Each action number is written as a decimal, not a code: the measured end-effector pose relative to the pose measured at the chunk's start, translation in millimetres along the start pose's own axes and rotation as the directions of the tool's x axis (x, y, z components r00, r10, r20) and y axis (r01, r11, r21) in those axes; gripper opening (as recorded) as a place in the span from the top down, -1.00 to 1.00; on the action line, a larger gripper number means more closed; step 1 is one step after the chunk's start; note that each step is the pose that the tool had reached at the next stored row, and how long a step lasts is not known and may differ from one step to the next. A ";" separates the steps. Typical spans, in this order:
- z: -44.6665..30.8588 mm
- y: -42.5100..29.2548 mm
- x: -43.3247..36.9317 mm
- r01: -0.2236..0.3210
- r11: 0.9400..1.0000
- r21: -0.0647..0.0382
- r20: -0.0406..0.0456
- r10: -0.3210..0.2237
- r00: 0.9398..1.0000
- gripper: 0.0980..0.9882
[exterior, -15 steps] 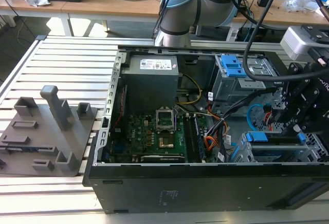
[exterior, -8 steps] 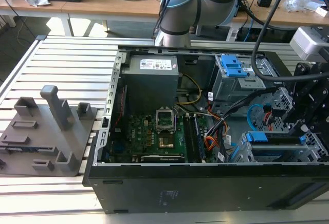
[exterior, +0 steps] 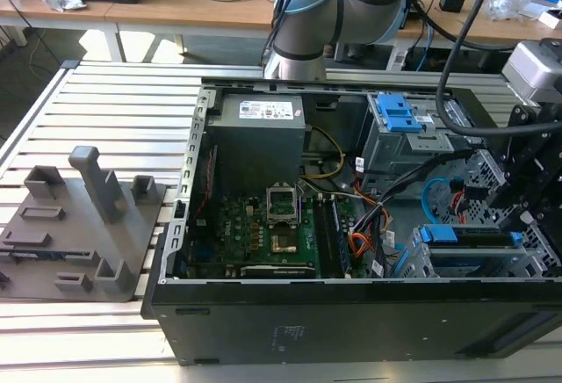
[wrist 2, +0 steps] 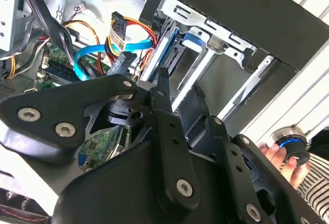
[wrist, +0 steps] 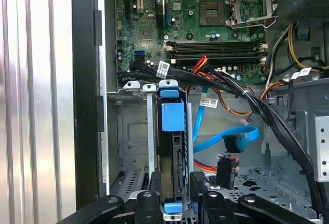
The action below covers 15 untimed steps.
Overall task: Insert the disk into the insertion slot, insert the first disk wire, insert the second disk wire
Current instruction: 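Insert the first disk wire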
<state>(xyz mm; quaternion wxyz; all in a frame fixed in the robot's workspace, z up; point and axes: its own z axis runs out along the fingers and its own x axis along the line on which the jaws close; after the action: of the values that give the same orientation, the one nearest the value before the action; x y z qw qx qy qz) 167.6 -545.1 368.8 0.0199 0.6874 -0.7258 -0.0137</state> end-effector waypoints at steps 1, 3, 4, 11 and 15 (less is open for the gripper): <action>-3.1 -0.1 -0.2 0.000 1.000 0.000 -0.001 0.000 1.000 0.41; -4.4 0.2 -7.4 0.000 1.000 0.000 -0.004 0.000 1.000 0.41; -4.5 0.3 -9.9 -0.001 1.000 0.000 -0.004 0.001 1.000 0.41; -4.8 1.5 -29.6 -0.001 1.000 0.000 -0.005 0.001 1.000 0.41; -4.8 1.6 -33.0 -0.001 1.000 0.000 -0.005 0.001 1.000 0.41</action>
<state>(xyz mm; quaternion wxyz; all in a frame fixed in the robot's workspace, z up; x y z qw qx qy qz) 168.0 -512.0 373.4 0.0217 0.6873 -0.7260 -0.0118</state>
